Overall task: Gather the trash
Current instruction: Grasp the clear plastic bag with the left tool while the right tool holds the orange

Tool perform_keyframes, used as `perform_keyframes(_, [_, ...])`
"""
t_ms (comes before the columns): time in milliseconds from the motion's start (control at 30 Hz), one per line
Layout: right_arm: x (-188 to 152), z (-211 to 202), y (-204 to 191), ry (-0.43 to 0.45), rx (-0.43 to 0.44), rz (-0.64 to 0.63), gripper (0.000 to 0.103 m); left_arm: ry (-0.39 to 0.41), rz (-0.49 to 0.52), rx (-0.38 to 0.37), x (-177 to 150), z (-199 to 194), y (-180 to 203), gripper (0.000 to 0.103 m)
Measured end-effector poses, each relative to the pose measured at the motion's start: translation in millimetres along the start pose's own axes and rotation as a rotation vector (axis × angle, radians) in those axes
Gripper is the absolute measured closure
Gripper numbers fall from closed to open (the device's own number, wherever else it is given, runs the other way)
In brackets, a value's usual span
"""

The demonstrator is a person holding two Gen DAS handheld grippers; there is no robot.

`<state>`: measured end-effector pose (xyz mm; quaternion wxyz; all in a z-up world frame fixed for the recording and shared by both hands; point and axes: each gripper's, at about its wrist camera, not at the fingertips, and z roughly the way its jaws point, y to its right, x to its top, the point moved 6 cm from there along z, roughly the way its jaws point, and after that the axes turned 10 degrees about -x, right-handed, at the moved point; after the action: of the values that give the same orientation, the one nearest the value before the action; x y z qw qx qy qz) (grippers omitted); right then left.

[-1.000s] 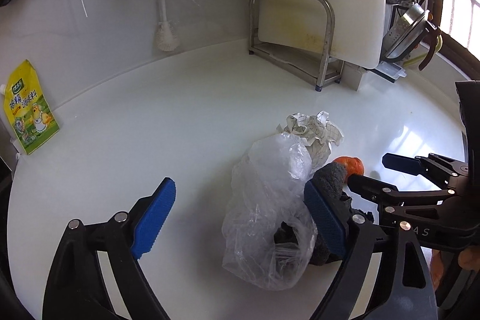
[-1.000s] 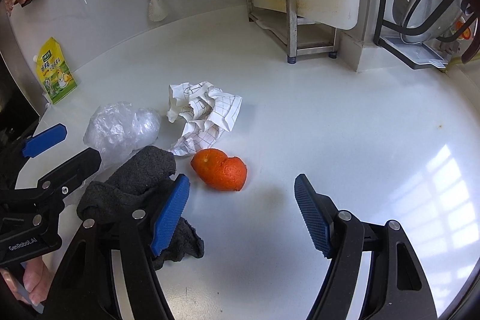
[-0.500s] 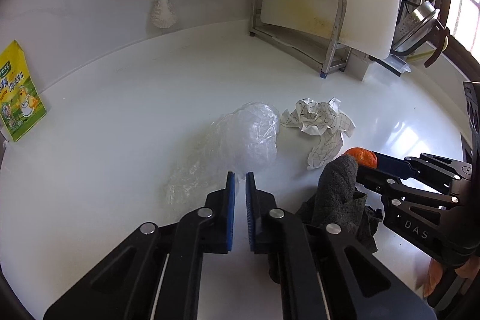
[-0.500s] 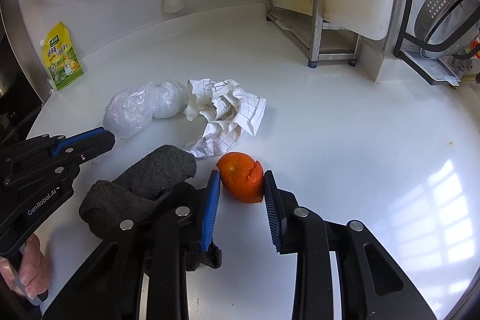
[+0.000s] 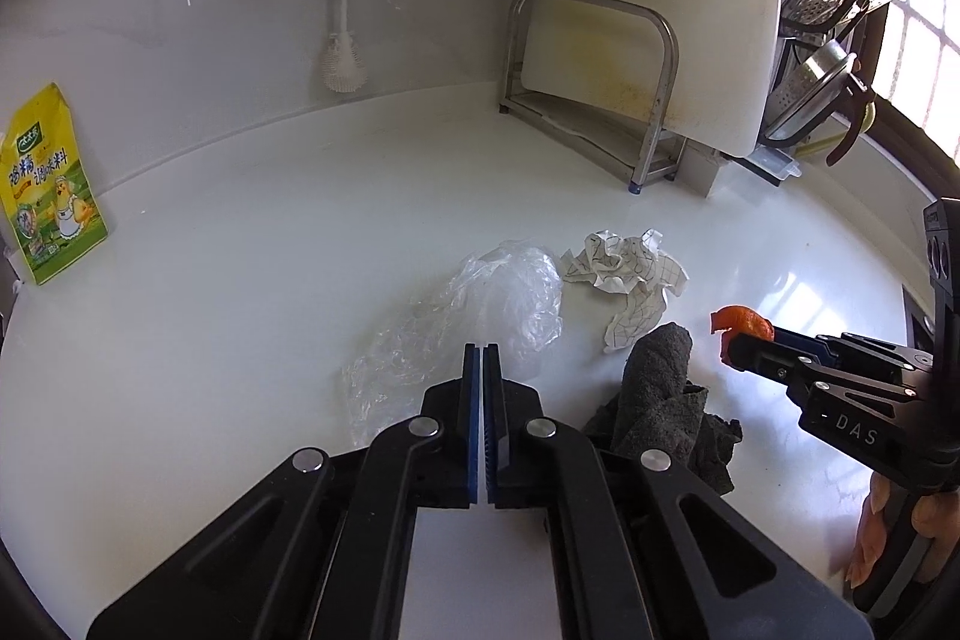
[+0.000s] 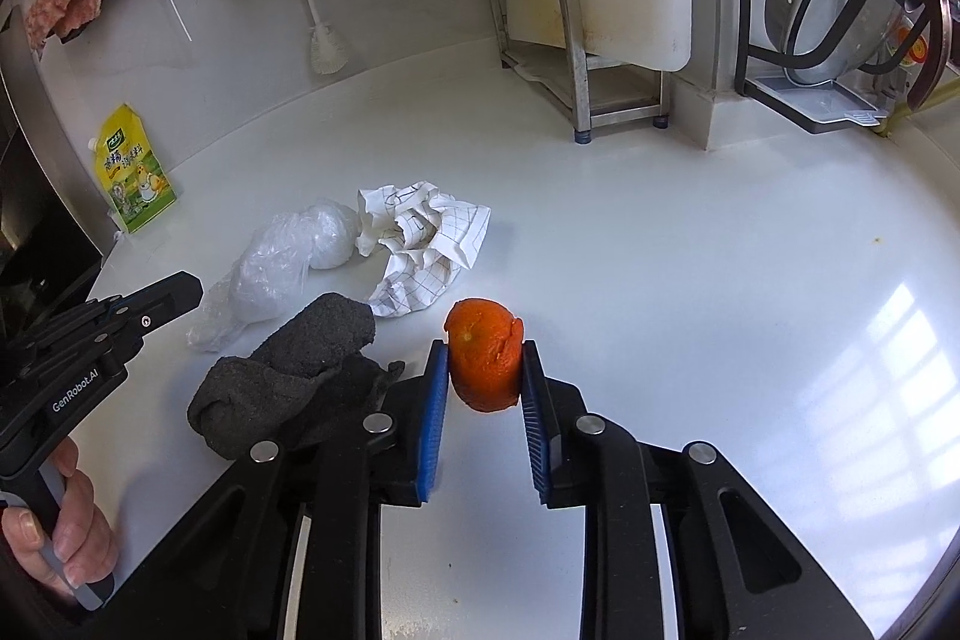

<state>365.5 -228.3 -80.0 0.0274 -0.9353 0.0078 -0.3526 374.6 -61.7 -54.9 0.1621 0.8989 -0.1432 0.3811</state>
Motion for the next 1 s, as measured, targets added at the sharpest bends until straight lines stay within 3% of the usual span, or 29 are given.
perform_keyframes(167, [1,0,1,-0.001,0.014,0.007,0.08,-0.009,-0.004,-0.005,1,4,-2,0.099])
perform_keyframes(233, [1,0,3,-0.003,0.023,0.016,0.08,-0.008,-0.013,-0.005,2,4,-4,0.093])
perform_keyframes(267, [1,0,4,-0.004,0.028,0.022,0.08,-0.006,-0.016,-0.003,3,5,-5,0.082])
perform_keyframes(300, [1,0,5,-0.005,0.034,0.028,0.08,-0.003,-0.019,0.006,4,4,-6,0.06])
perform_keyframes(367, [2,-1,6,-0.002,0.041,0.035,0.08,0.022,-0.031,0.024,7,2,-10,0.026])
perform_keyframes(400, [2,-1,7,0.0,0.043,0.037,0.08,0.04,-0.036,0.03,9,0,-12,0.023])
perform_keyframes(533, [3,-3,8,0.005,0.058,0.047,0.08,0.028,-0.055,0.04,18,9,-19,0.021])
perform_keyframes(700, [4,-6,10,0.007,0.073,0.054,0.08,-0.037,-0.055,0.04,19,32,-21,0.02])
perform_keyframes(800, [5,-6,10,0.005,0.079,0.057,0.08,-0.067,-0.056,0.038,21,45,-18,0.014])
perform_keyframes(1000, [5,-5,10,0.003,0.078,0.055,0.08,-0.143,-0.065,0.05,17,68,-18,0.014])
